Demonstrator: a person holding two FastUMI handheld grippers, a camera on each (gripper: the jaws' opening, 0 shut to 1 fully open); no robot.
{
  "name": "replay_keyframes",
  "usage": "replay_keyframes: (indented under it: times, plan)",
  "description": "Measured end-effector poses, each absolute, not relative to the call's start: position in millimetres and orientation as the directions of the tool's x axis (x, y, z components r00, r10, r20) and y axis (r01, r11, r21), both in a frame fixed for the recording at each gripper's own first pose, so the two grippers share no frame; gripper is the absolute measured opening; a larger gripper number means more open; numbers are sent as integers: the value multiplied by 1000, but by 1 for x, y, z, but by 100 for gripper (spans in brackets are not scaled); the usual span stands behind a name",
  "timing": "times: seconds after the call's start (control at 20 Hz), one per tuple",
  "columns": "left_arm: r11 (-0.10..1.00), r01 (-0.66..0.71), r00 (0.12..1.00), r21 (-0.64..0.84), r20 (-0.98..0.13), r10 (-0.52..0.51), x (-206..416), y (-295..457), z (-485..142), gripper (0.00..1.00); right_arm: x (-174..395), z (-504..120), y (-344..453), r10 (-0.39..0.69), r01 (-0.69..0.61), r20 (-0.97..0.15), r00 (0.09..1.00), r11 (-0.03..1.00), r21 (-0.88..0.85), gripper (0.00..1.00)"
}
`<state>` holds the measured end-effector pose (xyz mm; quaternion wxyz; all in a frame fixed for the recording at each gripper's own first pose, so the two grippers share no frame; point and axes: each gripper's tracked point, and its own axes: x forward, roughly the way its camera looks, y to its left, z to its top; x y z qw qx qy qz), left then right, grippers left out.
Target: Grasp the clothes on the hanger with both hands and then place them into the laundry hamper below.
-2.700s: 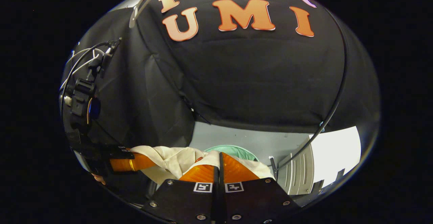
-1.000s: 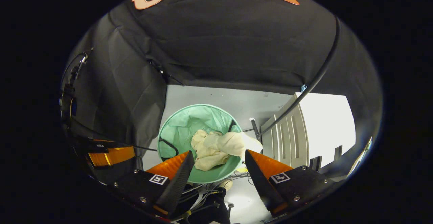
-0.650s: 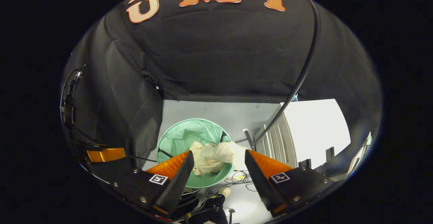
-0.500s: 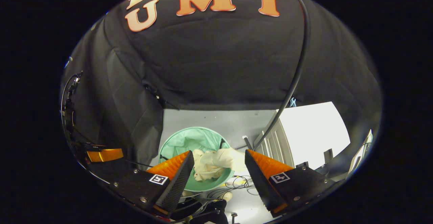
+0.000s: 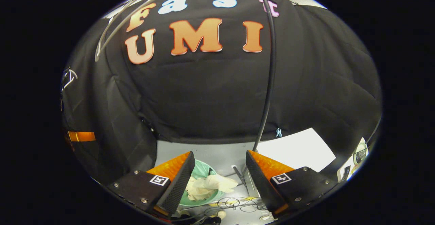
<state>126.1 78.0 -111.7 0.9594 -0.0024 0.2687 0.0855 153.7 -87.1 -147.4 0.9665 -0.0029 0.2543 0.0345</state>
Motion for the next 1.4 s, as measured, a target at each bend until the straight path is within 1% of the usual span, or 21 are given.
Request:
replay_keyframes:
  times: [0.1, 0.15, 0.2, 0.4, 0.5, 0.6, 0.65, 0.7, 0.75, 0.8, 0.85, 0.9, 0.95, 1.0, 1.05, 1.1, 1.15, 1.2, 1.3, 1.35, 1.4]
  plan:
    - [976, -200, 875, 85, -433, 217, 121, 94, -74, 100, 149, -113, -96, 55, -52, -452, 890, 998, 18, 94]
    - [972, -214, 890, 94, -392, 234, 119, 97, -57, 100, 147, -95, -99, 51, -47, -422, 905, 999, 20, 94]
    - [970, -223, 903, 92, -356, 241, 117, 97, -40, 98, 143, -74, -101, 47, -41, -391, 919, 999, 23, 94]
    - [975, -215, 955, 51, -199, 221, 107, 93, 30, 98, 132, -5, -111, 46, -39, -282, 958, 999, 30, 94]
    - [974, -222, 967, 51, -116, 227, 92, 98, 60, 97, 129, 22, -117, 43, -40, -246, 968, 999, 18, 94]
    - [972, -231, 972, 53, -32, 233, 80, 102, 77, 97, 123, 45, -124, 40, -40, -202, 978, 999, 7, 94]
    - [970, -235, 972, 57, -5, 235, 72, 104, 87, 99, 120, 56, -129, 37, -38, -182, 983, 999, -2, 94]
    - [968, -244, 970, 64, 16, 244, 62, 107, 98, 100, 117, 64, -133, 32, -35, -162, 986, 999, -10, 94]
    - [964, -257, 966, 68, 31, 256, 52, 112, 106, 94, 114, 73, -137, 33, -35, -140, 990, 999, -16, 94]
    - [961, -269, 963, 68, 45, 266, 43, 115, 113, 100, 111, 80, -141, 32, -34, -122, 992, 999, -20, 94]
    - [958, -278, 960, 64, 61, 274, 36, 116, 118, 100, 109, 86, -146, 29, -31, -107, 994, 999, -21, 94]
    - [957, -286, 957, 57, 73, 281, 31, 118, 122, 99, 107, 90, -151, 26, -28, -96, 995, 999, -19, 91]
    - [955, -294, 954, 47, 80, 290, 30, 116, 122, 99, 104, 92, -156, 22, -24, -89, 996, 1000, -15, 94]
    - [956, -292, 954, 37, 83, 288, 30, 114, 121, 98, 102, 91, -160, 21, -22, -86, 996, 1000, -7, 94]
    - [959, -282, 957, 35, 78, 278, 32, 108, 118, 98, 100, 89, -164, 20, -20, -91, 996, 1000, 0, 100]
    - [958, -283, 958, 39, 71, 279, 31, 104, 114, 97, 99, 85, -167, 21, -20, -97, 995, 1000, 5, 94]
    - [957, -286, 957, 48, 73, 282, 30, 101, 113, 94, 97, 83, -169, 24, -23, -101, 995, 1000, 8, 94]
    - [957, -284, 957, 54, 76, 280, 29, 95, 113, 100, 95, 83, -173, 25, -25, -103, 994, 1000, 6, 94]
    - [961, -273, 960, 54, 85, 268, 27, 82, 114, 100, 92, 84, -178, 30, -30, -98, 995, 1000, 1, 94]
    - [962, -267, 961, 52, 88, 262, 25, 76, 114, 100, 91, 84, -182, 31, -31, -98, 995, 1000, 3, 100]
    - [963, -265, 962, 52, 90, 260, 23, 71, 113, 100, 89, 84, -185, 34, -33, -98, 995, 999, 9, 100]
